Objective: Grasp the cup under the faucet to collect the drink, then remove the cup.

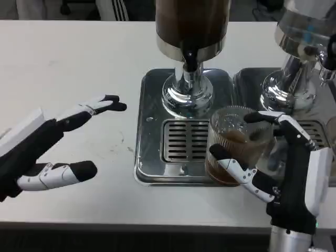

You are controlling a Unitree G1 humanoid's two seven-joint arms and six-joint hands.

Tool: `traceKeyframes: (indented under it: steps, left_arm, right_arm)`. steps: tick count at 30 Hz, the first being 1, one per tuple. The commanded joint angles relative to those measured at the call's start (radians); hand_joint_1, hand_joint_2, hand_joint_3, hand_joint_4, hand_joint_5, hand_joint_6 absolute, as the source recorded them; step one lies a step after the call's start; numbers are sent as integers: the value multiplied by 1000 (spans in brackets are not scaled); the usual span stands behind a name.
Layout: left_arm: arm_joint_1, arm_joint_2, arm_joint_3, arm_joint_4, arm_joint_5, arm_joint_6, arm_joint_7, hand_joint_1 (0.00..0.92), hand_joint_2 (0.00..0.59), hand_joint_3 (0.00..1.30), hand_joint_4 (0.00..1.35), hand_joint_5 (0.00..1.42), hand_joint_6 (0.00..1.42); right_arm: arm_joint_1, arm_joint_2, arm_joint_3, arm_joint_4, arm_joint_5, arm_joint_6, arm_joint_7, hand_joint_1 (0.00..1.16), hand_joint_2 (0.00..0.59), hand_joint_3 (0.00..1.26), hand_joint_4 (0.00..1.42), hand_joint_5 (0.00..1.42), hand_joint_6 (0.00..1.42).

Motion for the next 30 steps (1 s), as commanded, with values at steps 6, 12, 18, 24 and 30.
traceKeyframes:
  steps: [6, 12, 18, 24, 30]
  left_arm:
    - [39, 47, -21, -65, 27, -93, 19, 0, 57, 170, 0, 30, 108]
    - [50, 75, -40, -89, 11, -133, 14, 0, 45, 169, 0, 20, 94]
    - [69, 105, -62, -124, -14, -177, 9, 0, 53, 160, 0, 1, 80]
    - [86, 138, -85, -165, -28, -241, 14, 0, 52, 139, 0, 0, 75]
    - [92, 167, -102, -180, -64, -266, 17, 0, 52, 138, 0, 0, 66]
  right_arm:
    - [26, 3, -15, -112, 2, -31, 10, 965, 123, 725, 864, 1051, 1381]
    - [70, -6, -25, -195, -1, -29, 44, 972, 122, 737, 885, 1060, 1397]
    - [102, -5, -38, -248, -1, -32, 72, 978, 115, 750, 898, 1063, 1401]
    - [138, -7, -47, -311, 8, -40, 110, 979, 115, 750, 905, 1074, 1401]
    - [163, -5, -61, -353, 13, -44, 135, 979, 114, 757, 905, 1075, 1401]
